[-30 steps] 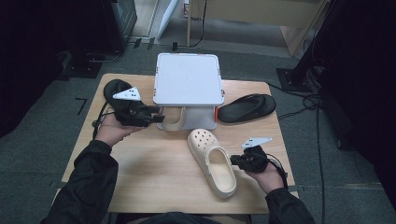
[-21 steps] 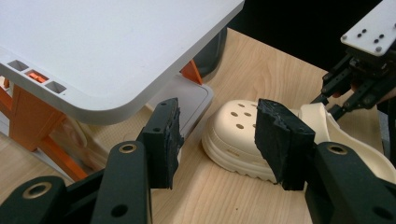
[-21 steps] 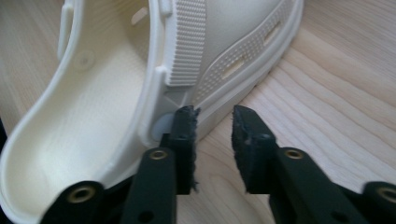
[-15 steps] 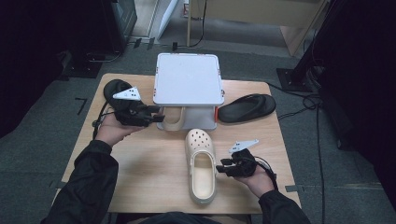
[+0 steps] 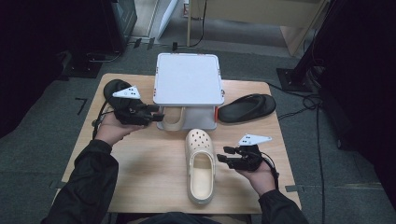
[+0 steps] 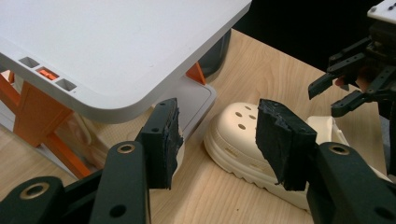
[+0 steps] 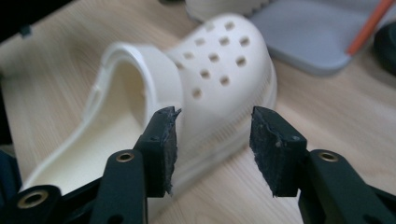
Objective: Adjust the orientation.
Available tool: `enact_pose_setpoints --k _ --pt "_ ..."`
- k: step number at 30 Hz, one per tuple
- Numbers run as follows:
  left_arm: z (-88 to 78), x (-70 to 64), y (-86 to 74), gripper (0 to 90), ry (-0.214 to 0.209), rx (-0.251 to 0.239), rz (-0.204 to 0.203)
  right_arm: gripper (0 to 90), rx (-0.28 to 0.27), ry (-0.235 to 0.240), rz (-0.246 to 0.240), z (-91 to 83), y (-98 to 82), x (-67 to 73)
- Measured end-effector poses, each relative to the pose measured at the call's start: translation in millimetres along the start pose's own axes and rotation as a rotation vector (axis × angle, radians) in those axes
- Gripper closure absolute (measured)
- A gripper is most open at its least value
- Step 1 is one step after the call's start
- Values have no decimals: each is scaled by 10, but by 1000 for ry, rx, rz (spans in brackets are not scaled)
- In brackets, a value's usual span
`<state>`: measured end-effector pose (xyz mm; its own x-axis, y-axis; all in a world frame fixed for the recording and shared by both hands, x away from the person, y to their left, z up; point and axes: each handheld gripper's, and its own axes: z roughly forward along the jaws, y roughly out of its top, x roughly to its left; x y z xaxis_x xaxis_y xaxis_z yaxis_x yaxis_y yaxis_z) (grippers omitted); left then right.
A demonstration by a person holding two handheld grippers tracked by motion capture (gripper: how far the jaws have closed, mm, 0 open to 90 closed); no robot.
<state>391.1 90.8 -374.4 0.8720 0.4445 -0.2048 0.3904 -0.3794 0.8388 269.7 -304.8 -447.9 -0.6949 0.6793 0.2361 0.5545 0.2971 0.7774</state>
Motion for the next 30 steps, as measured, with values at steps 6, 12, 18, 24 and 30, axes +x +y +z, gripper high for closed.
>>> enact_pose_setpoints --k 6,12,18,24,30 --pt "-39 6 125 482 20 -19 -12 451 -42 34 -36 112 109 179" --pt "-42 138 320 465 51 -48 -7 440 13 -4 -59 378 143 323" --pt "56 356 355 491 56 -37 -53 427 7 -89 -88 527 154 367" --pt "157 463 306 508 50 -24 -76 423 21 -145 -96 570 137 337" --pt "194 455 302 518 48 -33 -71 378 20 -153 -83 636 149 281"
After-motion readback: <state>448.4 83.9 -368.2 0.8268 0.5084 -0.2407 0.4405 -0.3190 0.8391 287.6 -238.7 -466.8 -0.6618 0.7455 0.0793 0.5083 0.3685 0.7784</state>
